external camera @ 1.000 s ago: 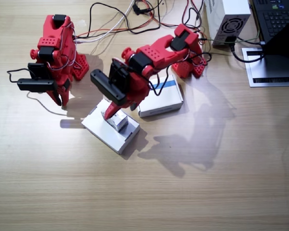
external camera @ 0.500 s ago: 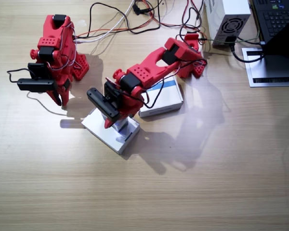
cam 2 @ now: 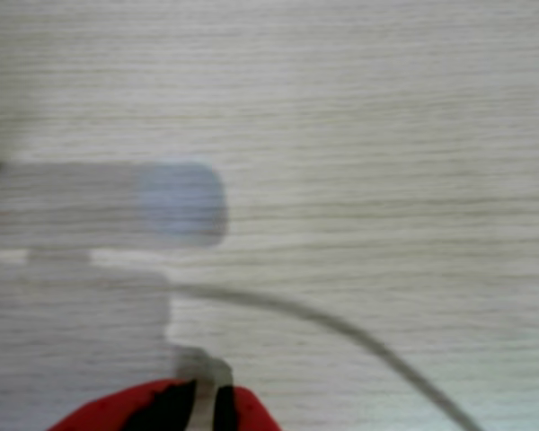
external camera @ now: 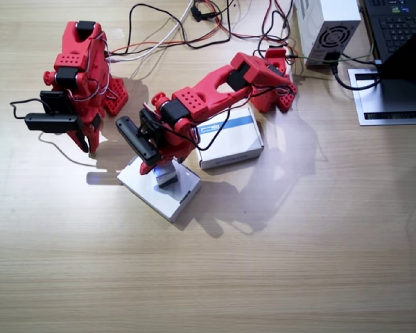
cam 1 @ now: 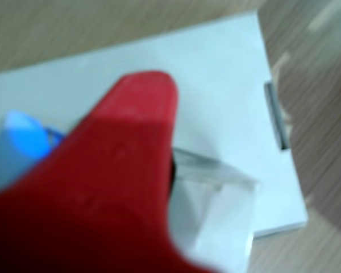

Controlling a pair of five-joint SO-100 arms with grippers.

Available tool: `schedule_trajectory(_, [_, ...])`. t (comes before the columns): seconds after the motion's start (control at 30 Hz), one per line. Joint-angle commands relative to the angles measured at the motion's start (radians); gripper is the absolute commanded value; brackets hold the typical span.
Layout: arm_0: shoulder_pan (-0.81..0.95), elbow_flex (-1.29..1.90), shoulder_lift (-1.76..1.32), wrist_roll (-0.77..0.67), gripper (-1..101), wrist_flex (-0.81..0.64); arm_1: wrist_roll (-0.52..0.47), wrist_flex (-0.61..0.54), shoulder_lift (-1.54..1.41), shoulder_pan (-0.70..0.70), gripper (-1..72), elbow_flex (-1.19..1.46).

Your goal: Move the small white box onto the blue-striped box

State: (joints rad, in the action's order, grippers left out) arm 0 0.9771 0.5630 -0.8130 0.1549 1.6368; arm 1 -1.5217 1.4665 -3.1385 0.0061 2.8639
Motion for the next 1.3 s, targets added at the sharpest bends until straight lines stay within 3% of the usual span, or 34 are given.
schedule_trajectory(0.0, [0.043,-0.008,-0.018,0.066,39,0.037,0.020,0.023,-0.028,-0.005,4.2,-0.012])
schedule_trajectory(0.13, [0.048,-0.084,0.051,0.084,22,0.037,0.020,0.023,-0.028,-0.005,4.2,-0.012])
schedule_trajectory(0.3, [0.040,-0.067,0.028,0.072,16,0.037,0.020,0.023,-0.028,-0.005,4.2,-0.012])
schedule_trajectory(0.53, [0.018,0.137,-0.202,0.077,20,0.037,0.020,0.023,-0.028,-0.005,4.2,-0.012])
schedule_trajectory(0.9, [-0.038,0.853,-0.942,0.124,24,0.037,0.020,0.023,-0.028,-0.005,4.2,-0.012])
schedule_trajectory(1.13, [-0.207,1.160,-1.068,0.268,20,0.035,0.020,0.023,-0.028,-0.005,4.2,-0.012])
schedule_trajectory(1.27, [-0.307,1.209,-1.063,0.321,27,0.002,0.020,0.023,-0.028,-0.005,4.2,-0.012])
